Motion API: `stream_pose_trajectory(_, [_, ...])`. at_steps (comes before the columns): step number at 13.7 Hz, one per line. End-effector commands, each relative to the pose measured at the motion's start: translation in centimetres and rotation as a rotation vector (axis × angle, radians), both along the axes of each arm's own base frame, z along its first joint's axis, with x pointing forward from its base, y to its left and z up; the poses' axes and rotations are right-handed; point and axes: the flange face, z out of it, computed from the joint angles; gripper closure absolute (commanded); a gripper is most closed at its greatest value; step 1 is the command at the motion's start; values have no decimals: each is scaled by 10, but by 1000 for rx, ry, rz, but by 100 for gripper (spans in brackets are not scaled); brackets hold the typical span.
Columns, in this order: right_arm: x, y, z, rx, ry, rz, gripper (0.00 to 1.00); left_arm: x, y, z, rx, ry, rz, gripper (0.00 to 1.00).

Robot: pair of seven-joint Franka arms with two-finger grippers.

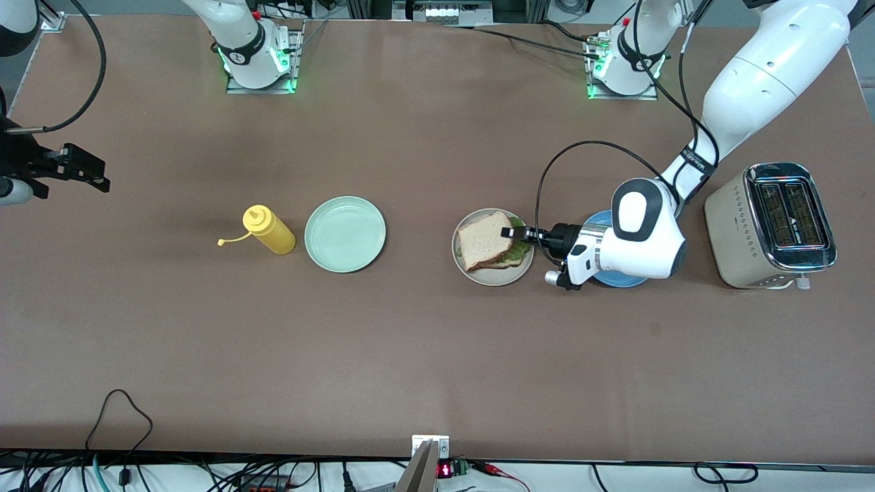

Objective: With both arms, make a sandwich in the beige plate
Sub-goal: 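Carry the bread slice over the lettuce on the beige plate, then lay the bread on the lettuce and open the left gripper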

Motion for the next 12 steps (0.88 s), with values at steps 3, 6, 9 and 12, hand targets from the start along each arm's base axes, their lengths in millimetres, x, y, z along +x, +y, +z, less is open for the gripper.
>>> stream_pose_trajectory(3, [0,5,4,9,-10,-1,0,14,22,-35,-60,-62,-3,53])
stream_pose_trajectory(6, [0,8,4,15,-7,0,0,21,30,-33,-63,-80,8,0])
stream_pose_trajectory(9, [0,10,5,18,-12,3,0,34,46,-14,-41,-132,14,0])
stream_pose_trajectory(12, [-1,11,4,20,-1,8,0,37,61,36,22,-198,-2,0])
